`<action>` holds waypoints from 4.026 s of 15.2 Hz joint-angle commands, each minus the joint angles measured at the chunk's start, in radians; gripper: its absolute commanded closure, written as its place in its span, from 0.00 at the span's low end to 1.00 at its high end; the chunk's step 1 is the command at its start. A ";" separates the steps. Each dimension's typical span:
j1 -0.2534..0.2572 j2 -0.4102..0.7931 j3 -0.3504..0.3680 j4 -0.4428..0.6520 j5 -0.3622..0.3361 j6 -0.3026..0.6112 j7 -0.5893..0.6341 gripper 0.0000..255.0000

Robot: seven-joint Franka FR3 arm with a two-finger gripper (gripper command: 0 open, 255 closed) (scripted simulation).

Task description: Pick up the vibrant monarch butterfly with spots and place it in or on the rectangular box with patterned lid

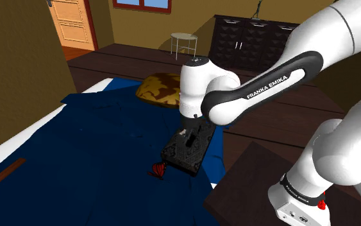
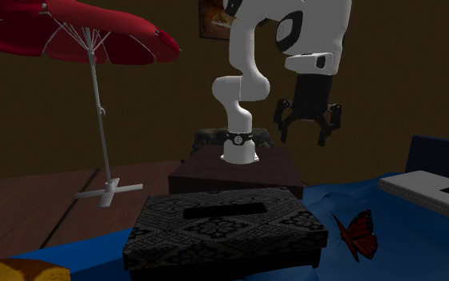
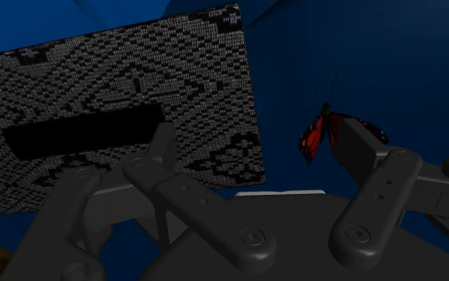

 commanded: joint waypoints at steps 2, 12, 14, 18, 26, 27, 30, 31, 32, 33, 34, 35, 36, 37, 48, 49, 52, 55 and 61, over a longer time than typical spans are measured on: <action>0.003 0.137 0.041 0.053 -0.090 0.050 0.104 0.00; 0.142 0.570 0.001 0.283 -0.407 0.104 0.408 0.00; 0.182 0.652 -0.020 0.342 -0.449 0.101 0.447 0.00; 0.194 0.687 -0.040 0.345 -0.473 0.130 0.463 0.00; 0.206 0.735 -0.067 0.348 -0.509 0.172 0.486 0.00; 0.206 0.735 -0.067 0.348 -0.509 0.172 0.486 0.00; 0.206 0.735 -0.067 0.348 -0.509 0.172 0.486 0.00; 0.206 0.735 -0.067 0.348 -0.509 0.173 0.486 1.00; 0.206 0.735 -0.067 0.348 -0.509 0.172 0.486 1.00; 0.206 0.734 -0.067 0.347 -0.509 0.172 0.487 1.00; 0.206 0.735 -0.067 0.348 -0.509 0.172 0.487 1.00; 0.206 0.734 -0.067 0.347 -0.509 0.173 0.486 1.00; 0.206 0.734 -0.067 0.347 -0.509 0.173 0.486 1.00; 0.206 0.734 -0.067 0.347 -0.509 0.173 0.486 1.00; 0.172 0.637 -0.021 0.324 -0.446 0.107 0.438 1.00; 0.168 0.625 -0.015 0.322 -0.438 0.098 0.431 1.00; 0.157 0.590 0.000 0.317 -0.413 0.072 0.412 1.00; 0.147 0.555 0.015 0.314 -0.387 0.045 0.393 1.00; 0.129 0.489 0.041 0.315 -0.337 -0.012 0.353 1.00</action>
